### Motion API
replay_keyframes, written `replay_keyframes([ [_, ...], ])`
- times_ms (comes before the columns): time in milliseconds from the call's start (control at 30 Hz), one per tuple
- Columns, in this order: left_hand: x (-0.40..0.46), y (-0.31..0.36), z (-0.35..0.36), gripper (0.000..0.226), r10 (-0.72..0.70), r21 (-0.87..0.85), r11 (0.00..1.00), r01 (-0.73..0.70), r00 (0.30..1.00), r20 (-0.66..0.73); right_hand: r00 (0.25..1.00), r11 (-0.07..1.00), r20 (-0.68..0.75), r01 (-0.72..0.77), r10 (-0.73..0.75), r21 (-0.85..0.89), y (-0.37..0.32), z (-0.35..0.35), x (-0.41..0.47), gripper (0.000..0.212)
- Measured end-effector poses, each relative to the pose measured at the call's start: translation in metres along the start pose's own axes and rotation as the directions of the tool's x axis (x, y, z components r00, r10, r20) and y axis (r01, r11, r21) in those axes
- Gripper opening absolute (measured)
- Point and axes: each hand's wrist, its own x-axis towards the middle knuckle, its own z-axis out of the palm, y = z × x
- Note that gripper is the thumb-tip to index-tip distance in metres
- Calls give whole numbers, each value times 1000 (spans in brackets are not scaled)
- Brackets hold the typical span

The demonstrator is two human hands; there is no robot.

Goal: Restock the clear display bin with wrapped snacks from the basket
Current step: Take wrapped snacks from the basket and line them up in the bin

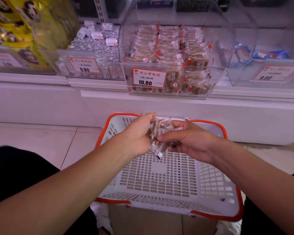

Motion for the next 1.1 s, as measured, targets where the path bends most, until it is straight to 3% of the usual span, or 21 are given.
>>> replay_keyframes([
  [200,-5,-8,-1,59,69,131,989,-68,998,-1,999,990,-11,-35,37,137,5,2,3,32],
  [367,-9,-10,-12,79,-207,322,932,164,973,105,996,998,-83,48,-45,35,4,-1,3,40],
  [567,-4,-1,-21,77,-30,512,859,-15,996,80,981,974,-95,152,-170,-171,-7,-10,2,39],
  [733,-10,6,-24,87,-39,648,755,-102,979,200,983,972,-59,163,-175,-167,-9,-14,4,38],
  [967,-15,15,-22,45,43,571,798,-193,963,266,962,955,-43,260,-269,-141,-38,-30,-5,43],
  [1100,-19,20,-22,34,-54,461,878,-133,928,370,934,918,2,351,-357,-182,-47,-34,-14,50],
])
